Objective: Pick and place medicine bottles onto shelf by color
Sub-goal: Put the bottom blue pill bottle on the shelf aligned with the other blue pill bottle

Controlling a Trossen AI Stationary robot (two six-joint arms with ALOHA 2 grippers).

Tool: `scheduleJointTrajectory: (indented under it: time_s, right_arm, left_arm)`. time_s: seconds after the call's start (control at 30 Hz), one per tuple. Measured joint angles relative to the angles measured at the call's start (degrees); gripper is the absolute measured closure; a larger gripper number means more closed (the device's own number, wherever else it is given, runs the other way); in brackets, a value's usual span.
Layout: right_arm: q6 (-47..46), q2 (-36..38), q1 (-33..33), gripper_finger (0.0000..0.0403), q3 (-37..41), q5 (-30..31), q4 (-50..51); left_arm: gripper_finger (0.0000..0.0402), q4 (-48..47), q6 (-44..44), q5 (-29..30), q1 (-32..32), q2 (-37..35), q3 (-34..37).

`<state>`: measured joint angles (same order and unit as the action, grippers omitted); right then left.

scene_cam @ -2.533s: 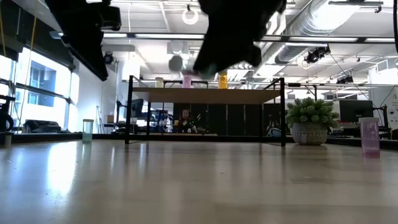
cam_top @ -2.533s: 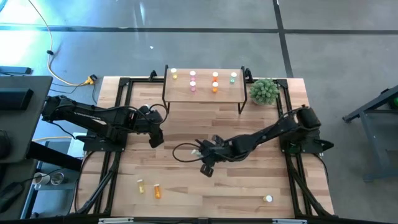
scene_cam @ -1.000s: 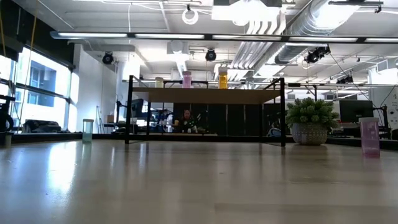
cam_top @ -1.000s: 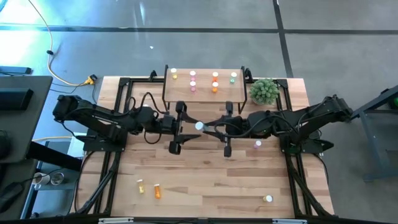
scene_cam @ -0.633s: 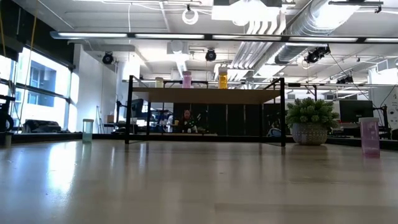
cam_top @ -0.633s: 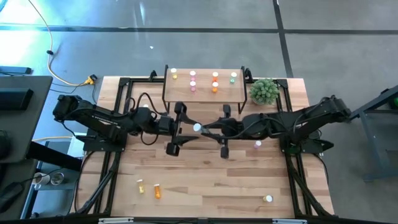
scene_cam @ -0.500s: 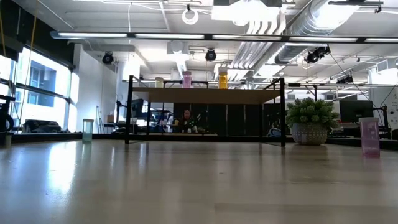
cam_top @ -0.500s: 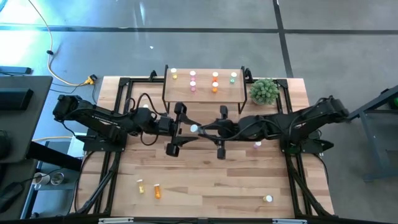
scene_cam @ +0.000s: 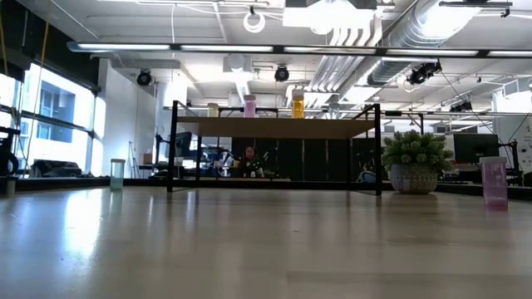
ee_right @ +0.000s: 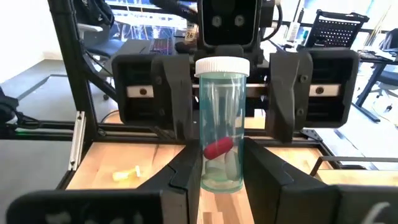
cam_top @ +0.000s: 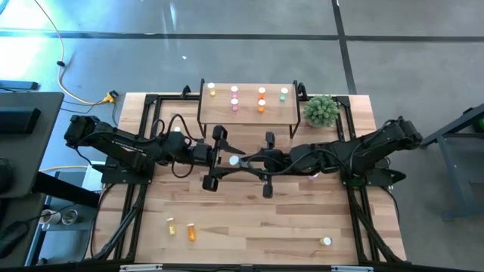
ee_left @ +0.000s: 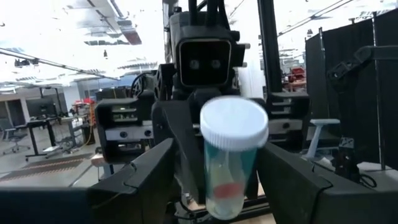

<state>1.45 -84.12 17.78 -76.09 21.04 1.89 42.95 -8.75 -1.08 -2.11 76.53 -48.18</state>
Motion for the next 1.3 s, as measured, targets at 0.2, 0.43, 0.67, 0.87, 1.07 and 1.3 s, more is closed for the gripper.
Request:
scheduleJointTrajectory:
  time_s: [0.2, 0.43, 0.67, 0.87, 1.07, 1.3]
  right_arm:
    - [-0.02, 0.0, -0.09, 0.0319, 0.0, 0.03, 0.11]
    - [0.44, 0.0, -0.15, 0.0319, 0.0, 0.04, 0.24]
    - [0.48, 0.0, -0.99, 0.0319, 0.0, -0.06, 0.66]
    - [0.52, 0.04, -1.66, 0.0319, 0.0, -0.09, 1.53]
    - [0.51, 0.04, -1.66, 0.0319, 0.0, -0.09, 1.86]
    - [0.2, 0.04, -1.66, 0.0319, 0.02, -0.07, 2.04]
  left_arm:
    - [0.0214, 0.05, -0.04, 0.28, 0.04, 0.0, 0.0]
    - [0.0258, -0.29, -0.92, 0.23, 0.02, 0.0, 0.0]
    - [0.0286, -0.96, -1.47, 0.27, 0.02, -0.02, 0.0]
    - [0.0301, -1.85, -1.97, 0.39, 0.07, -0.07, 0.0]
    - [0.0306, -2.47, -1.97, 0.46, 0.04, -0.07, 0.0]
    - [0.0306, -2.65, -1.97, 0.46, 0.04, -0.07, 0.0]
